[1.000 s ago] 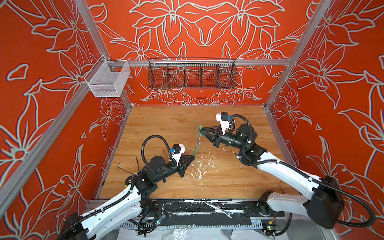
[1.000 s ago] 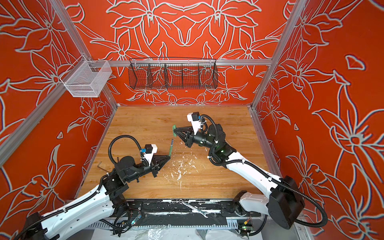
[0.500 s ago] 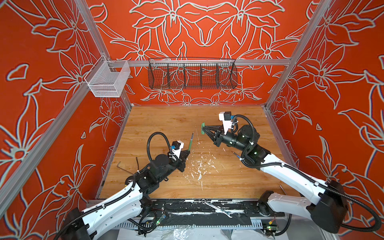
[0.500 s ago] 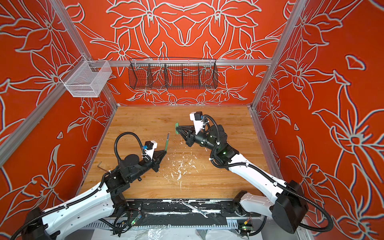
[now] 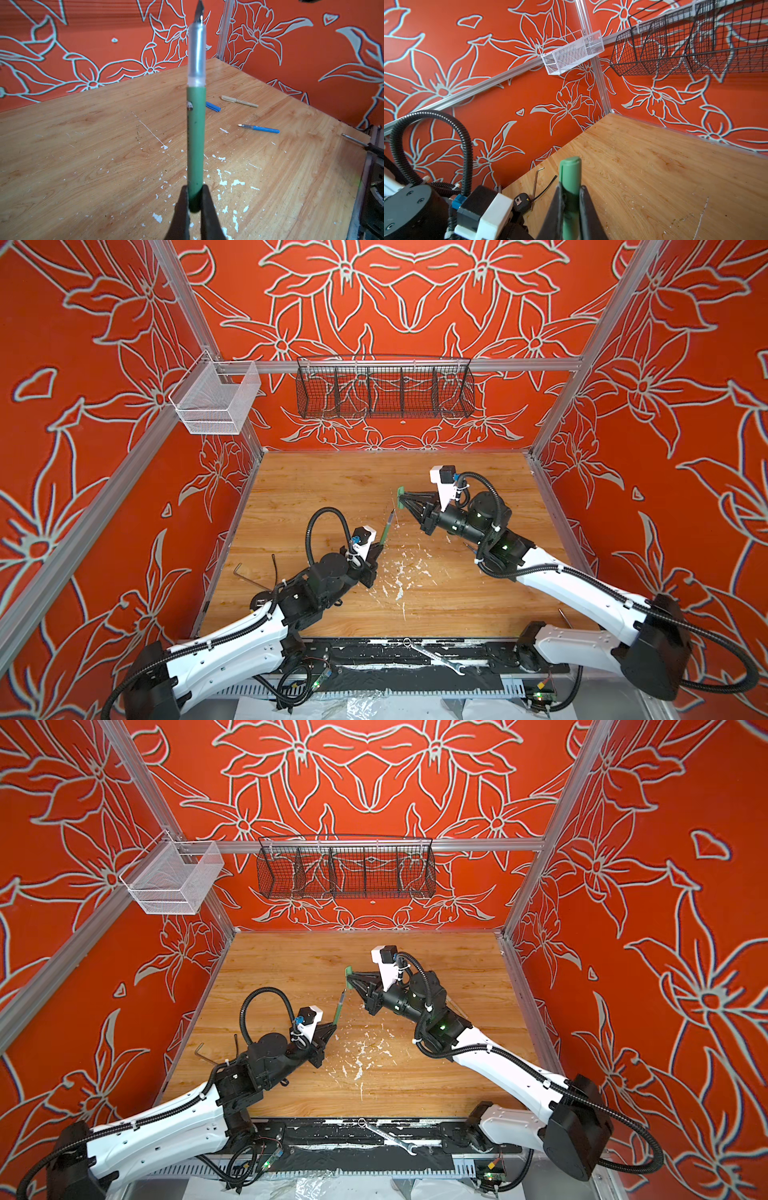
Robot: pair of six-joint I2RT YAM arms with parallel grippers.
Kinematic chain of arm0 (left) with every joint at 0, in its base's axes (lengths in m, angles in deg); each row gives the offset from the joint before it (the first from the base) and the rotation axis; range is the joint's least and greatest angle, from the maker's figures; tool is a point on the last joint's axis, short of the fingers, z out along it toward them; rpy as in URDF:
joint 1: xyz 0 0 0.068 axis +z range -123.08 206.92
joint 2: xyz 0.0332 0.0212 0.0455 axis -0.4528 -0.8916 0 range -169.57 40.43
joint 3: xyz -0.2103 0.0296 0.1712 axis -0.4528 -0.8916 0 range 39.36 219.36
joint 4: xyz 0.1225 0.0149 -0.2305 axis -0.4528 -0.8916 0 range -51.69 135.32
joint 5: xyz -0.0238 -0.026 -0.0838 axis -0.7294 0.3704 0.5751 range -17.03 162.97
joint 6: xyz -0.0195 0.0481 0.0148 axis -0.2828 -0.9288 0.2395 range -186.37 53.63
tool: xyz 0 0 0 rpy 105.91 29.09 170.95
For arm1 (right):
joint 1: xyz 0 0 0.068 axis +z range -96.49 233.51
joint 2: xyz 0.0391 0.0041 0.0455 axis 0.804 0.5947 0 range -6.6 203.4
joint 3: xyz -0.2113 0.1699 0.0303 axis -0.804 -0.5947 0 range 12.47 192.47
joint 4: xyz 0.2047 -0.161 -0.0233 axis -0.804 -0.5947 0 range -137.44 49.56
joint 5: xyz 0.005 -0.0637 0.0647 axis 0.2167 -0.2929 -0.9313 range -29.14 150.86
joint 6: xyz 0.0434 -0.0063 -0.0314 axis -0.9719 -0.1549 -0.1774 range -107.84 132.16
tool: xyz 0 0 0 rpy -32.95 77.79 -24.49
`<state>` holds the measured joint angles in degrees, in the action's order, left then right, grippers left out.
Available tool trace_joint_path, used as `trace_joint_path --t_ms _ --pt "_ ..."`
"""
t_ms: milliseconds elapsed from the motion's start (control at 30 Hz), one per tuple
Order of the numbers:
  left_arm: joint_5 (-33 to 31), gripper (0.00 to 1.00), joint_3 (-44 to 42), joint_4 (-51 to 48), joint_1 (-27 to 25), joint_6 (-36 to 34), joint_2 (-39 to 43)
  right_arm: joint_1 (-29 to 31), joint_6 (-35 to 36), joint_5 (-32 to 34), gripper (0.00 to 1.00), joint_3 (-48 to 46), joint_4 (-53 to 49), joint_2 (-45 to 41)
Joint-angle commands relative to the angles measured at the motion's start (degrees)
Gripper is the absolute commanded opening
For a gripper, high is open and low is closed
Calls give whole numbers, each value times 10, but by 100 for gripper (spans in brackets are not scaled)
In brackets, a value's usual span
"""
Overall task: Insert the pens into the pen caps
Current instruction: 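Carry the green cap toward the upright green pen held by the left gripper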
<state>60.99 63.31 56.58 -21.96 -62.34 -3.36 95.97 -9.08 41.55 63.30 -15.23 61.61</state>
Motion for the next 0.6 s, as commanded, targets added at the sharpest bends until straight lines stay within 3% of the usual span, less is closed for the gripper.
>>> trace_joint_path --t_ms 0,200,400,567 --pt "-4 0 -2 16 -3 -8 18 3 -2 18 5 -8 35 0" --pt "9 0 -10 21 -3 -1 28 2 -42 2 5 -14 80 17" --pt "63 0 -20 15 2 10 78 2 -51 -8 5 -14 91 7" --pt "180 0 -37 22 56 34 107 1 -27 -15 5 -9 64 -26"
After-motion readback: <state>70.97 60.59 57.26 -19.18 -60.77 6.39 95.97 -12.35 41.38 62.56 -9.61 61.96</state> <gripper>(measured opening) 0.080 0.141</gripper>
